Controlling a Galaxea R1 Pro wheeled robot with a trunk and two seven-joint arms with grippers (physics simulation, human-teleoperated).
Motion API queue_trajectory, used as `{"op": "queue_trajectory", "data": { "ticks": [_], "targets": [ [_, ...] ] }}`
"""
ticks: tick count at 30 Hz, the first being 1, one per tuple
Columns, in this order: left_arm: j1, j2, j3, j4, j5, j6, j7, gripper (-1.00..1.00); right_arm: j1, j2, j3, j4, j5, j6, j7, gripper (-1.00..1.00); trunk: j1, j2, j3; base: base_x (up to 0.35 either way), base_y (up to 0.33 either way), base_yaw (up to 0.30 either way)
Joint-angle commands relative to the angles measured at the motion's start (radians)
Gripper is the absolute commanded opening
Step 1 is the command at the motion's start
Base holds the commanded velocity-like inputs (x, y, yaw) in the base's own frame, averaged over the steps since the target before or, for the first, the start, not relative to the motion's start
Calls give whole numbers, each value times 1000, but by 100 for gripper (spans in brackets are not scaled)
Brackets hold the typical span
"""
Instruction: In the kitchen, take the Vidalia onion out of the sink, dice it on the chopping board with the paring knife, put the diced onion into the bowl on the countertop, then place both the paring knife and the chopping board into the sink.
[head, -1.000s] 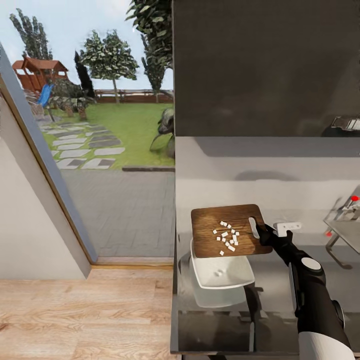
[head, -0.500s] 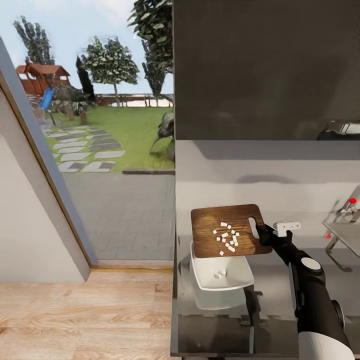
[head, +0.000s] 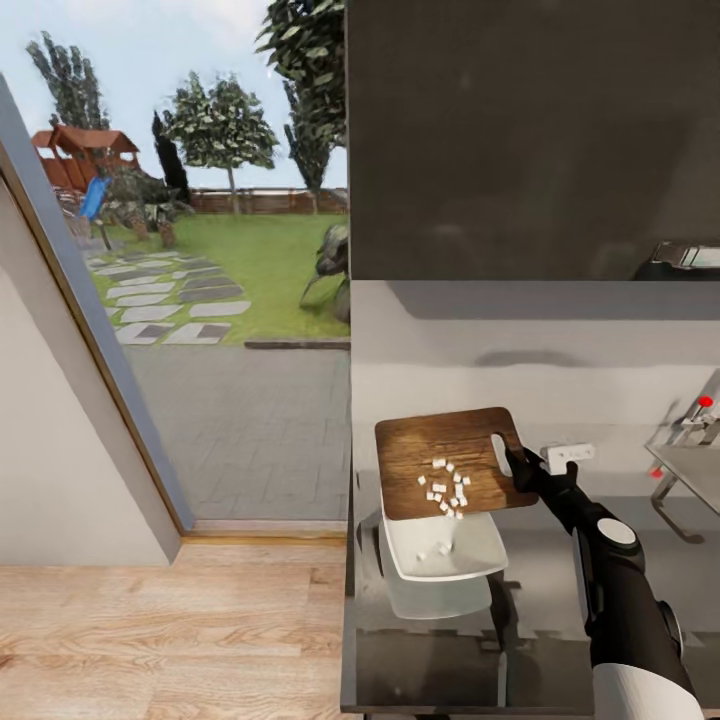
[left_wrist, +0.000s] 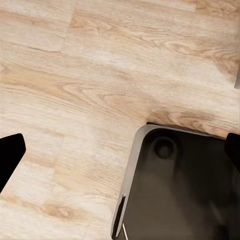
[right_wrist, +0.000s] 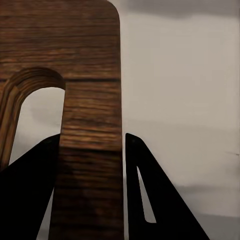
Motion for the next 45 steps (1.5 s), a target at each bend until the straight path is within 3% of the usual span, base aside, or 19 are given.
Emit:
{"op": "queue_trajectory", "data": {
  "ticks": [1, 9, 34, 39, 45],
  "targets": [
    [0, 0, -2, -2, 3, -1, 2, 100, -2, 1, -3, -1, 5, 2, 8, -100, 1, -2, -2, 0, 0, 0],
    [0, -1, -2, -2, 3, -1, 2, 100, -2, 1, -3, 7, -16, -17, 8, -100, 1, -2, -2, 0, 0, 0],
    [0, -7, -2, -2, 3, -1, 2, 100, -1, 1, -3, 18, -18, -71, 8, -100, 1, -2, -2, 0, 0, 0],
    [0, -7, -2, -2, 3, -1, 2, 100, -1, 1, -5, 46, -20, -134, 6, -100, 1, -2, -2, 0, 0, 0],
    [0, -7, -2, -2, 3, -1, 2, 100, -1, 1, -6, 52, -42, -145, 5, -100, 1, -2, -2, 0, 0, 0]
  ]
}}
